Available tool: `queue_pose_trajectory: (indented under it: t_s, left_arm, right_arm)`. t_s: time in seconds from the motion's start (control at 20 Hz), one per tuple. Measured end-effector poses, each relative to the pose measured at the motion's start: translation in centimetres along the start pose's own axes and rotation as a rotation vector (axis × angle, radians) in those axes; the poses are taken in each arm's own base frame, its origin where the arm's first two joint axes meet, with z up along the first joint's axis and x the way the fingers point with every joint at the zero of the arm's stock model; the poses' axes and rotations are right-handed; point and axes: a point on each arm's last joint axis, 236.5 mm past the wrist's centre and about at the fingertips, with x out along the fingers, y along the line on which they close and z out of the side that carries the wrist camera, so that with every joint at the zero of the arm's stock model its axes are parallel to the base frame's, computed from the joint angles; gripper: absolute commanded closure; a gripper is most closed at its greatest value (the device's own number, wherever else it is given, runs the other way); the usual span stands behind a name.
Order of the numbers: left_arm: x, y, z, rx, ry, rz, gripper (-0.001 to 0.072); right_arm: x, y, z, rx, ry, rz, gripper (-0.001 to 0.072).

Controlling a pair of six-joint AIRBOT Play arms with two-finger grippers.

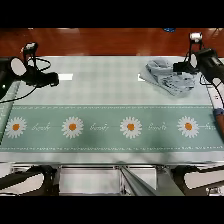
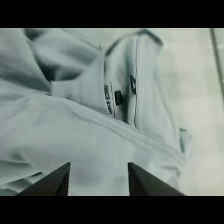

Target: Fold the shirts.

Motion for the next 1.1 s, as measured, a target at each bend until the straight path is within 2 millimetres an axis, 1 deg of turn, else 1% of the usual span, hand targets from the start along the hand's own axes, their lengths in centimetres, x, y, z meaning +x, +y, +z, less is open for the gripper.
queue_pose_trajectory:
  t_s: [0.05,0.15,0.2,0.25,0.3,0.4,0.45,0.5,0.55,0.6,0.7,0.75,0.8,0.85,0.95,1.0,1.05,1.1]
  left_arm:
    - [0.0,0.1,0.0,-0.009,0.002,0.001,0.0198]
    - [0.1,0.1,-0.2,-0.026,0.008,-0.006,0.0199]
    - [0.1,-0.2,-0.2,-0.039,0.011,-0.017,0.0199]
    - [0.1,-0.4,-0.3,-0.051,0.014,-0.029,0.0199]
    - [0.1,-0.7,-0.5,-0.061,0.025,-0.041,0.0199]
    - [-0.3,-1.0,-0.8,-0.077,0.038,-0.057,0.0199]
    - [-0.7,-0.9,-1.1,-0.083,0.047,-0.058,0.0199]
    - [-1.3,-0.6,-1.0,-0.088,0.039,-0.059,0.0199]
    - [-2.2,-0.2,-0.8,-0.097,0.027,-0.058,0.0199]
    - [-3.4,0.1,-0.5,-0.107,0.004,-0.058,0.0199]
    - [-6.6,0.4,0.4,-0.118,-0.067,-0.07,0.0199]
    - [-8.5,-0.1,0.6,-0.117,-0.107,-0.087,0.0199]
    - [-10.3,-1.1,0.7,-0.11,-0.148,-0.115,0.0199]
    - [-12.1,-2.2,0.6,-0.094,-0.19,-0.144,0.0199]
    - [-14.7,-4.2,-0.6,-0.055,-0.241,-0.191,0.0199]
    - [-15.4,-4.9,-1.5,-0.039,-0.254,-0.209,0.0199]
    - [-15.9,-5.5,-2.5,-0.027,-0.265,-0.225,0.0199]
    - [-16.0,-5.7,-3.7,-0.025,-0.257,-0.233,0.0199]
  right_arm:
    - [1.3,-0.1,-0.9,0.01,0.031,0.016,0.03]
    - [3.2,0.3,-2.3,0.02,0.077,0.044,0.0313]
    - [4.0,0.6,-3.0,0.025,0.098,0.059,0.0367]
    - [4.6,0.8,-3.5,0.03,0.117,0.069,0.0538]
    - [5.1,1.1,-4.1,0.04,0.136,0.082,0.068]
    - [5.3,1.4,-4.6,0.052,0.162,0.099,0.0683]
    - [4.9,1.4,-4.7,0.056,0.174,0.104,0.0683]
    - [4.1,1.3,-4.4,0.057,0.182,0.109,0.0683]
    - [3.0,1.1,-3.1,0.052,0.156,0.113,0.0683]
    - [1.2,0.7,-1.1,0.05,0.108,0.118,0.0684]
    - [-3.5,0.0,3.4,0.052,-0.015,0.132,0.0684]
    - [-6.6,-0.4,5.9,0.054,-0.093,0.141,0.0684]
    - [-9.6,-0.6,8.0,0.057,-0.163,0.158,0.0684]
    - [-12.8,-0.7,9.9,0.061,-0.237,0.18,0.0684]
    - [-20.2,-0.6,13.5,0.056,-0.407,0.224,0.0684]
    - [-24.1,-0.6,15.1,0.047,-0.492,0.241,0.0684]
    - [-27.6,-0.6,16.2,0.039,-0.566,0.258,0.0684]
    - [-31.2,-0.4,17.0,0.027,-0.636,0.278,0.0684]
